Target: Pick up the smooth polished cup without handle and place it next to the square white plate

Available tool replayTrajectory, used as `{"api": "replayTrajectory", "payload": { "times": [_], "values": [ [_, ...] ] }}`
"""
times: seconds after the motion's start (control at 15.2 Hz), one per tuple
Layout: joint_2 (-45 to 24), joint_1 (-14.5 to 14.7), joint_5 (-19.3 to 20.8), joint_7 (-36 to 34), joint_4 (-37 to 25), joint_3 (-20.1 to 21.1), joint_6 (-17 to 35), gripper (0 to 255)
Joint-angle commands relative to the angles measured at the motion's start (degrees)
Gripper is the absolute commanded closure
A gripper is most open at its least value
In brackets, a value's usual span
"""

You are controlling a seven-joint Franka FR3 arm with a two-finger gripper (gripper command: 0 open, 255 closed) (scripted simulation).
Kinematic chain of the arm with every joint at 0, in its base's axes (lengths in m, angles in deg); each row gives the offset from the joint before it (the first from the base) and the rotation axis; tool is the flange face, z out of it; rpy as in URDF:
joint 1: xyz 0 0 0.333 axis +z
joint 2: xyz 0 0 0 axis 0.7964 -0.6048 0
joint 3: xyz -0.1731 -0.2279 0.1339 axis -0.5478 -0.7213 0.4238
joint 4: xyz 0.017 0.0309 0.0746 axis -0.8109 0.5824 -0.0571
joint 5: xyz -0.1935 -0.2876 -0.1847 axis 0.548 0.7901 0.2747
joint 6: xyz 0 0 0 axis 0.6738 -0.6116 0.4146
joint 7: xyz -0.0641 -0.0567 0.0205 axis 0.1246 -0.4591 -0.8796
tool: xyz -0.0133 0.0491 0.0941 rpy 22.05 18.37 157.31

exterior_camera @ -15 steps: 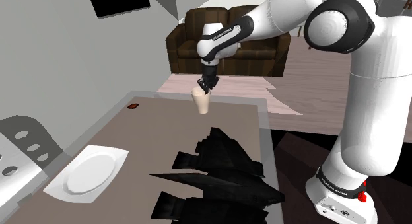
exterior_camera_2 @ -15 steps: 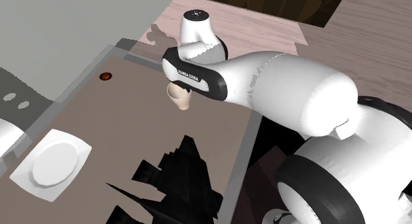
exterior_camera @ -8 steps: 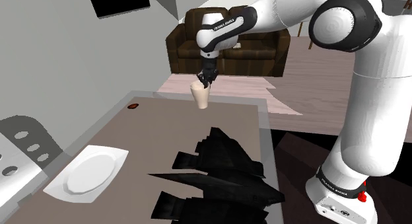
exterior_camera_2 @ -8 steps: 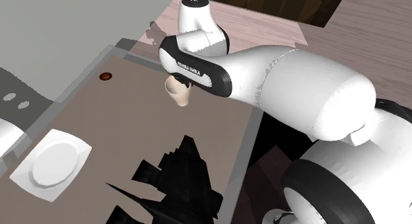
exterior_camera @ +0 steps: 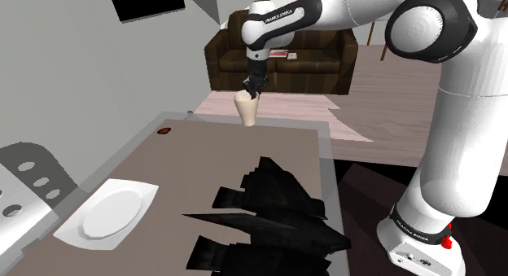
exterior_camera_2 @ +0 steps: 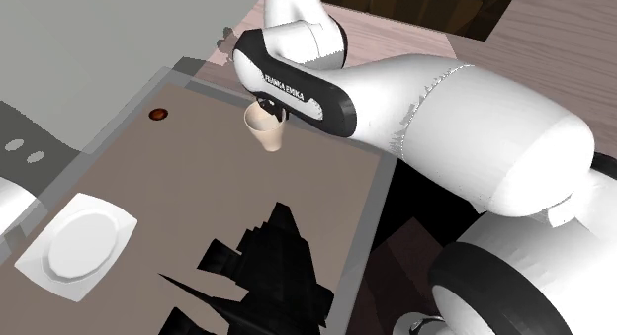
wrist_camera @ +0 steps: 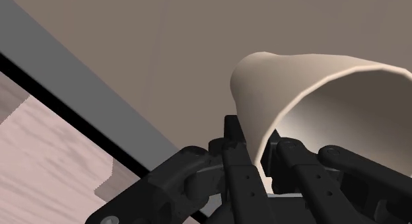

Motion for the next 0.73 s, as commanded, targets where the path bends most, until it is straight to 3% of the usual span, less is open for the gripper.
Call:
{"api": "replayTrajectory", "payload": {
  "times": [0.0, 0.66],
  "values": [
    [0.26, 0.04, 0.12, -0.3, -1.34, 0.0, -1.58, 255],
    [0.61, -0.11, 0.46, -1.16, -8.55, -0.11, -9.1, 255]
  ]
}}
